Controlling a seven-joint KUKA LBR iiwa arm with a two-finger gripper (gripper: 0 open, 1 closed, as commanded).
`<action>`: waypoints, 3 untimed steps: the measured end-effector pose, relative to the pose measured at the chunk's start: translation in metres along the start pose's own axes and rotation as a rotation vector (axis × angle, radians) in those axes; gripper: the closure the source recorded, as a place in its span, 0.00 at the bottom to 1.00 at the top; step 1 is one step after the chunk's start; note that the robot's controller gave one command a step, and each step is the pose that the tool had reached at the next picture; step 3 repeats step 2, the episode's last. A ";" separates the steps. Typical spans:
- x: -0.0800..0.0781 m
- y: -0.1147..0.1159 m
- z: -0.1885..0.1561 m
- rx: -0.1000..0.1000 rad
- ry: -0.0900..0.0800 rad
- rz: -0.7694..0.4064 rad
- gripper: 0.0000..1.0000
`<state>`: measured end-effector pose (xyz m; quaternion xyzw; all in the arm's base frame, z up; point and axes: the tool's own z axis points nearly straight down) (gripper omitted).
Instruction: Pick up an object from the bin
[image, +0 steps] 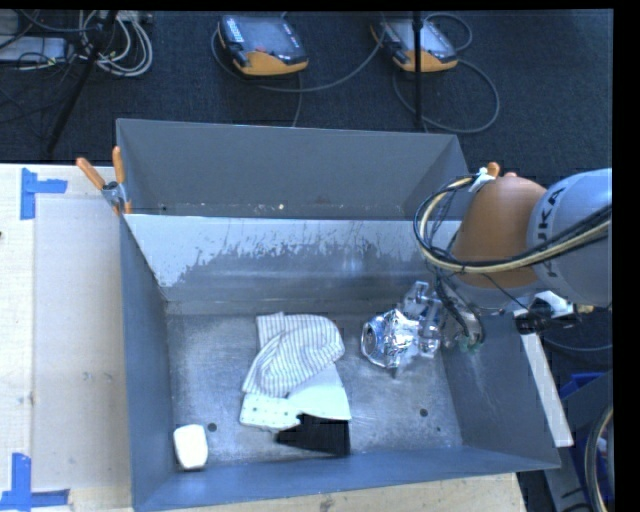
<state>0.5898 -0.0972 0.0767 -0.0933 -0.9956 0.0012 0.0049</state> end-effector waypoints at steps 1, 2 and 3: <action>0.001 0.000 -0.002 -0.001 -0.001 0.000 1.00; 0.003 0.001 -0.012 -0.003 -0.003 0.001 1.00; 0.003 0.001 -0.012 -0.003 -0.003 0.001 1.00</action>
Offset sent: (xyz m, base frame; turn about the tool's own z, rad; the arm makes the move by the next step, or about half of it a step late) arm 0.0001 0.0000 0.1048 0.0000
